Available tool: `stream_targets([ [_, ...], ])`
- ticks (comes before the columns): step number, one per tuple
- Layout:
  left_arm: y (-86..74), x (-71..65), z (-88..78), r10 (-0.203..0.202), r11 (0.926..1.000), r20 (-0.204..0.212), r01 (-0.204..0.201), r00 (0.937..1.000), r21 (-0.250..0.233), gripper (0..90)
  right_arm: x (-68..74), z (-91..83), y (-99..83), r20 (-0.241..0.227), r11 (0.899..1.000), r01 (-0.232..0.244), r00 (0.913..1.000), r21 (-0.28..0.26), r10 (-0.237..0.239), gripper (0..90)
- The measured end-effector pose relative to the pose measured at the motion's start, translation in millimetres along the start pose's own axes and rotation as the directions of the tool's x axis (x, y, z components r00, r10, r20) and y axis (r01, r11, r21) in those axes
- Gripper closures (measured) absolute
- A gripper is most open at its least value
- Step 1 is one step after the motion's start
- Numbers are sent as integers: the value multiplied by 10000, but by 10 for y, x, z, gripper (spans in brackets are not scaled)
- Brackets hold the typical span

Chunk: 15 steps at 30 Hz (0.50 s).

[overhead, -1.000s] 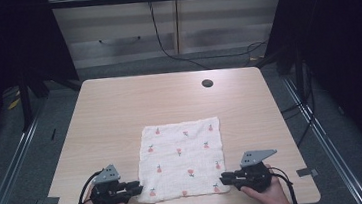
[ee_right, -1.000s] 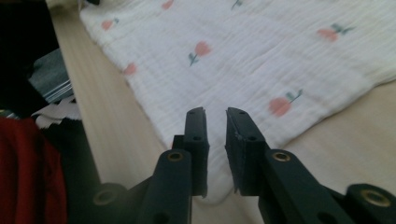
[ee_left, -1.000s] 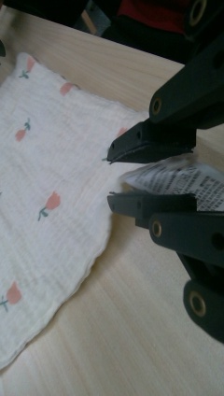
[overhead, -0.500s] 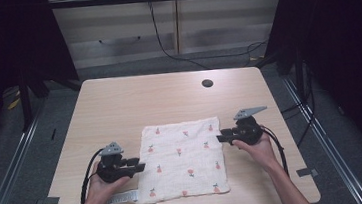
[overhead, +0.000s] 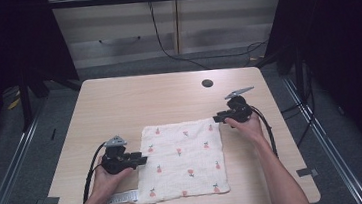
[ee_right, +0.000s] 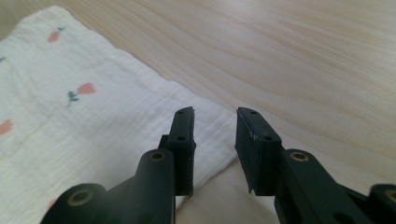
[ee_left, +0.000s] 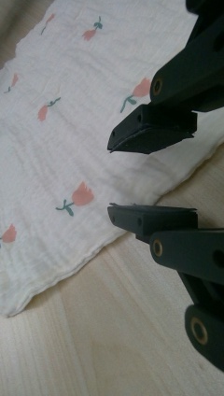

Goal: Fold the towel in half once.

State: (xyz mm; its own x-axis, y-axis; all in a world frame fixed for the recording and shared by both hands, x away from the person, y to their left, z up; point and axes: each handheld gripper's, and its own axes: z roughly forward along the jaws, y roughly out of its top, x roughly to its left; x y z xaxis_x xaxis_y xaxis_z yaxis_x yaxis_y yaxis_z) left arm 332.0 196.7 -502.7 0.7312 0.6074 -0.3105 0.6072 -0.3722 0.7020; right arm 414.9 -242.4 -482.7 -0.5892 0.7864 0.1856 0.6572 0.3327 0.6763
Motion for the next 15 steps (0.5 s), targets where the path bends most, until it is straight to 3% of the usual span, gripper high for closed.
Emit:
stream_targets([
  [4,13,8,-34,-43,9999,39,43,10000,-113,599,-77,125,-39,106,9996,-111,9999,245,109,680],
  [9,35,52,-90,-169,9993,-91,166,9998,-323,599,-125,194,-58,178,9994,-337,9993,63,336,685],
  [11,84,79,-117,-110,9995,-210,104,9997,-284,590,-92,222,-38,197,9999,-58,9998,117,56,779],
  [12,84,79,-117,-110,9995,-210,104,9997,-284,586,-92,222,-38,197,9999,-58,9998,117,56,779],
  [13,117,91,-139,-120,9990,-241,109,9996,-444,586,-60,236,-41,283,9999,106,9995,114,-109,866],
  [15,193,136,-164,-327,9964,-275,304,9991,-789,585,-48,239,-46,233,9999,133,9996,107,-136,876],
])
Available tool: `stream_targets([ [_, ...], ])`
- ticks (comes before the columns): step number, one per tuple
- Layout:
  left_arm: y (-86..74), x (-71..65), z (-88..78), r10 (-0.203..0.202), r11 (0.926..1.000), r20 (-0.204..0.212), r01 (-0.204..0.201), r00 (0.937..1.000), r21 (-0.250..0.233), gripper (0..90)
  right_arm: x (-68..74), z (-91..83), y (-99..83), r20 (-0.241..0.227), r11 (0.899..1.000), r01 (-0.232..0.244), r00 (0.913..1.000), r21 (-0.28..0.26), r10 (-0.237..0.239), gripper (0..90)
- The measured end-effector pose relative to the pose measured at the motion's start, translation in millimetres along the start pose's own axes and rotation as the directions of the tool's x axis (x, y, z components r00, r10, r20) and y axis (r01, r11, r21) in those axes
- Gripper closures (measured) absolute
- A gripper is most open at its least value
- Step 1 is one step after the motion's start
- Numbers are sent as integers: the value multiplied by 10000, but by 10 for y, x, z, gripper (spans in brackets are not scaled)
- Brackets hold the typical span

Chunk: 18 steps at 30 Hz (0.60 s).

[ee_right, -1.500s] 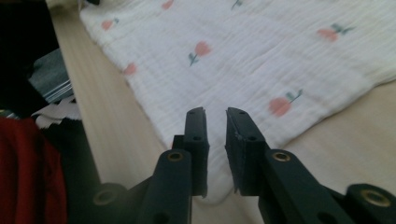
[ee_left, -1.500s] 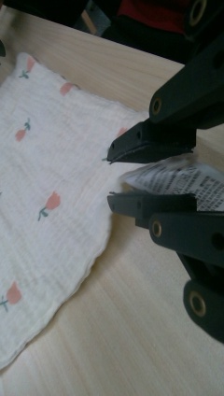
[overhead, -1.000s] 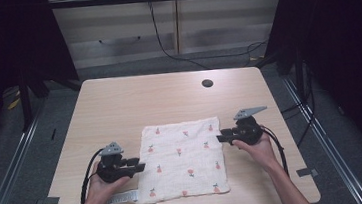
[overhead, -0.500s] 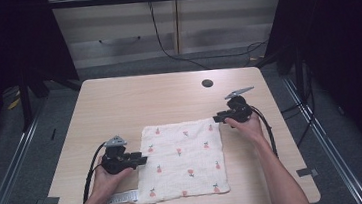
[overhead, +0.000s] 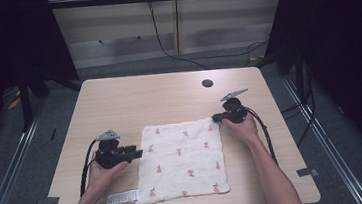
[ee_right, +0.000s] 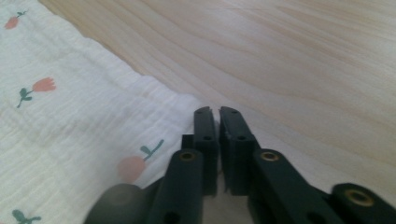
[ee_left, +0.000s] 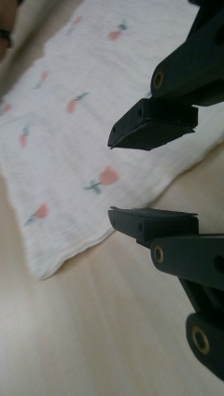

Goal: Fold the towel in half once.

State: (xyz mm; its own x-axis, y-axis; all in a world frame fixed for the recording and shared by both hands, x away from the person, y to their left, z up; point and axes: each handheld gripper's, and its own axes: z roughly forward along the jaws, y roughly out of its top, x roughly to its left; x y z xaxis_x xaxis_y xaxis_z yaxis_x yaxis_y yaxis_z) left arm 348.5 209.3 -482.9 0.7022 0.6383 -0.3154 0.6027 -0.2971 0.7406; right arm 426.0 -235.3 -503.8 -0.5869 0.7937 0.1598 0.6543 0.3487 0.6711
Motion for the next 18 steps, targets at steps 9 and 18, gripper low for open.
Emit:
stream_targets([
  [9,392,266,339,-190,9997,-428,196,9989,152,594,18,-3,-45,-102,9994,-224,9997,-271,221,890],
  [18,486,477,580,-512,9981,-744,535,9959,299,655,11,-15,-82,-211,9984,-339,9992,-450,330,891],
])
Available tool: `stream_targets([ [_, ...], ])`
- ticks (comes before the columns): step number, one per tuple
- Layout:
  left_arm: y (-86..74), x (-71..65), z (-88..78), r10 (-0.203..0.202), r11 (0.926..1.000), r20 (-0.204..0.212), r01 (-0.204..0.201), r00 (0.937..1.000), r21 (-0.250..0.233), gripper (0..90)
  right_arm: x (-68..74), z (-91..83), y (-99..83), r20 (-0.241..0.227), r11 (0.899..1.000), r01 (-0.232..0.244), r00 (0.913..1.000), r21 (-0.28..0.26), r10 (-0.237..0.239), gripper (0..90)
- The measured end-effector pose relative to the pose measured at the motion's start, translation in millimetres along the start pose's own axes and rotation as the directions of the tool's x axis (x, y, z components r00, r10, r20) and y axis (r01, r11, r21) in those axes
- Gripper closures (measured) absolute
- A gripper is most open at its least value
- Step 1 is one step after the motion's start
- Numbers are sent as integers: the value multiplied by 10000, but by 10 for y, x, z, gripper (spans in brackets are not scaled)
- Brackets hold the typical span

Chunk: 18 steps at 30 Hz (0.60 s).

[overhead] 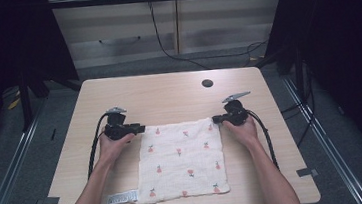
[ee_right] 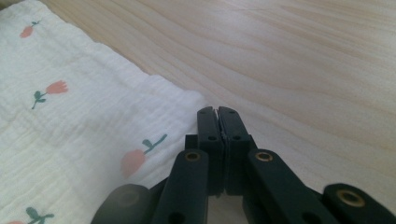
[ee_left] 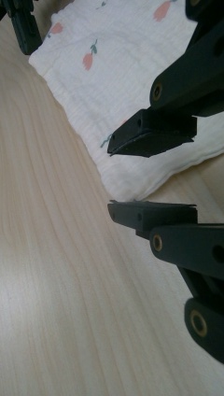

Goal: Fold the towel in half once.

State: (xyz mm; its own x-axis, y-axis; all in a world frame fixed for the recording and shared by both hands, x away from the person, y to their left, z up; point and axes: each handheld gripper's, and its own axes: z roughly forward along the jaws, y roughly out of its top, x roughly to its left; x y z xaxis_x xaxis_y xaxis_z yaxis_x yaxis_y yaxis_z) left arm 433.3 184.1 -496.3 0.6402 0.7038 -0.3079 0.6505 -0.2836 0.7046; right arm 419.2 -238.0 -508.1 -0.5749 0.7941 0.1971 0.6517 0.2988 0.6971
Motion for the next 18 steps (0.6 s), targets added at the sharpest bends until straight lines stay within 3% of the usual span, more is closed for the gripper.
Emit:
stream_targets([
  [4,67,-62,74,192,9997,-55,-193,9998,-118,673,6,-1,3,58,10000,40,10000,34,-40,891],
  [6,59,-51,116,321,9995,-180,-320,9993,82,685,10,-2,-1,70,10000,3,10000,15,-3,891],
  [11,8,-7,167,132,9998,24,-132,9999,150,676,6,-4,0,48,10000,8,10000,40,-8,891],
  [18,-30,-77,191,816,9965,-207,-812,9965,200,794,-1,-5,-5,7,10000,-58,10000,19,58,891],
])
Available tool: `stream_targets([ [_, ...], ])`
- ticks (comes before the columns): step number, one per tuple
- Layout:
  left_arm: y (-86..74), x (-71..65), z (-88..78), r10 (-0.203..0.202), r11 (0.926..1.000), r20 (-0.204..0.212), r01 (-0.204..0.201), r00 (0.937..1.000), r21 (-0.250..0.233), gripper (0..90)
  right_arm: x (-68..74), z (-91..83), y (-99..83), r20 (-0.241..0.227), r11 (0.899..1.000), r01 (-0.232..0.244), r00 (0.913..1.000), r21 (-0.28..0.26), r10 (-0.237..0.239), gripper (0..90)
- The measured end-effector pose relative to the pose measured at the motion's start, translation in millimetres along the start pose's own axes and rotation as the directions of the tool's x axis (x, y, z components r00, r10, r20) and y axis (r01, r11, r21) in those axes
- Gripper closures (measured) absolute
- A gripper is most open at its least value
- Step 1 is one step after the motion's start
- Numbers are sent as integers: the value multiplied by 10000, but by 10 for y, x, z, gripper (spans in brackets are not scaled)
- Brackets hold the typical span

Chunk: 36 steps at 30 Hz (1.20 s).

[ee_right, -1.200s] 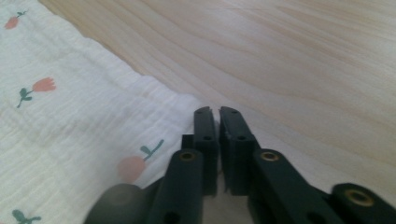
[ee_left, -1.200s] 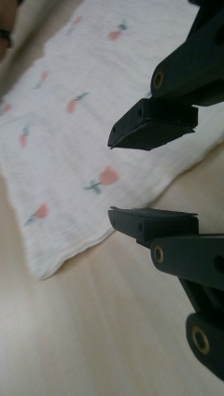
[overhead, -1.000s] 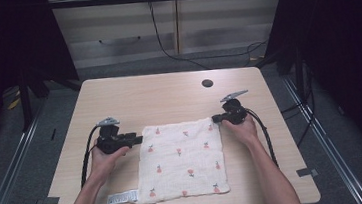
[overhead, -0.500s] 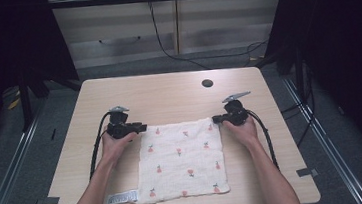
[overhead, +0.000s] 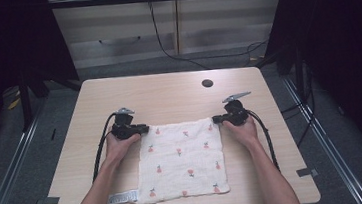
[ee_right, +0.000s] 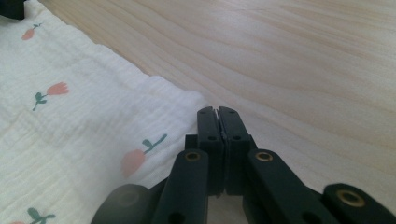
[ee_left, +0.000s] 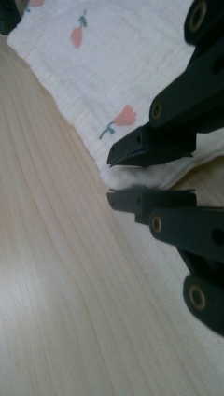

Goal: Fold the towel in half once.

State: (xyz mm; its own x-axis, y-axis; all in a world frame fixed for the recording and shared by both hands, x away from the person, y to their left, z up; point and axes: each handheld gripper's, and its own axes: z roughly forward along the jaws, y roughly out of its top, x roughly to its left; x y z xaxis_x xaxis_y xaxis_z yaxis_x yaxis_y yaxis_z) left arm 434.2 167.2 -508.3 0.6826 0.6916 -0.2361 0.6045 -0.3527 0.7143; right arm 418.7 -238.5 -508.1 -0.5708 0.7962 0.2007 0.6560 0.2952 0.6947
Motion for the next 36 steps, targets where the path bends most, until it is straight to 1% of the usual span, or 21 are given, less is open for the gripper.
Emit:
stream_targets([
  [2,-4,-24,7,142,9999,105,-143,9998,80,846,0,0,-2,-34,10000,-83,10000,-2,83,892],
  [3,-6,-31,7,169,9998,85,-170,9998,69,858,-2,3,-2,-35,10000,-64,10000,-33,64,892],
  [4,-6,-27,7,107,9999,132,-108,9999,84,867,1,2,-2,-29,10000,-94,10000,-28,94,892],
  [5,-11,-16,7,24,10000,297,-26,9996,87,872,2,2,-2,-29,9999,-104,9999,-23,104,892],
  [7,-16,-9,4,-75,10000,321,73,9995,66,874,5,3,-2,-60,9999,-140,9999,-14,140,892],
  [8,-21,-5,3,-233,9997,345,232,9991,28,875,6,3,-2,-75,9999,-169,9998,-14,169,892],
  [10,-25,2,2,-363,9993,348,364,9987,-21,875,6,3,-4,-135,9998,-218,9997,-20,218,893],
  [12,-24,12,-20,-387,9992,444,387,9983,13,875,0,-11,1,-290,9992,-357,9990,-167,352,893],
  [14,-27,12,-45,-425,9989,524,434,9977,-149,875,1,-47,23,-430,9980,-483,9980,-401,465,893],
  [16,-20,19,-84,-495,9982,579,514,9971,-317,875,11,-94,54,-438,9971,-489,9980,-590,464,893],
  [17,-14,21,-106,-468,9981,710,495,9964,-371,875,13,-113,63,-448,9970,-454,9981,-630,426,893],
  [18,-5,20,-129,-338,9984,765,372,9965,-431,876,18,-138,73,-431,9968,-407,9984,-684,378,893],
  [21,0,-16,-158,-331,9974,933,389,9951,-610,876,17,-208,89,-458,9955,-393,9983,-861,354,893],
  [22,6,-21,-170,-271,9972,925,333,9953,-663,876,14,-221,90,-513,9949,-391,9981,-935,345,893],
  [23,13,-24,-185,-288,9969,958,356,9950,-703,876,21,-237,95,-549,9944,-428,9978,-964,377,894],
  [25,31,-15,-229,-503,9932,1178,620,9918,-980,876,35,-268,112,-557,9945,-269,9982,-1013,213,894],
  [26,49,-19,-256,-621,9915,1193,749,9909,-1062,876,48,-315,133,-564,9931,-233,9983,-1145,169,893],
  [27,59,-18,-272,-613,9915,1140,736,9916,-1073,876,48,-315,133,-564,9931,-233,9983,-1145,169,893],
  [29,75,-13,-311,-664,9897,1262,814,9898,-1176,877,46,-357,146,-717,9901,-367,9971,-1357,271,894],
  [31,88,-12,-354,-545,9898,1209,696,9912,-1239,877,42,-411,166,-877,9853,-526,9954,-1624,387,894],
  [36,139,-25,-451,-496,9865,1135,665,9923,-1496,877,48,-491,213,-983,9803,-519,9946,-1904,336,894],
])
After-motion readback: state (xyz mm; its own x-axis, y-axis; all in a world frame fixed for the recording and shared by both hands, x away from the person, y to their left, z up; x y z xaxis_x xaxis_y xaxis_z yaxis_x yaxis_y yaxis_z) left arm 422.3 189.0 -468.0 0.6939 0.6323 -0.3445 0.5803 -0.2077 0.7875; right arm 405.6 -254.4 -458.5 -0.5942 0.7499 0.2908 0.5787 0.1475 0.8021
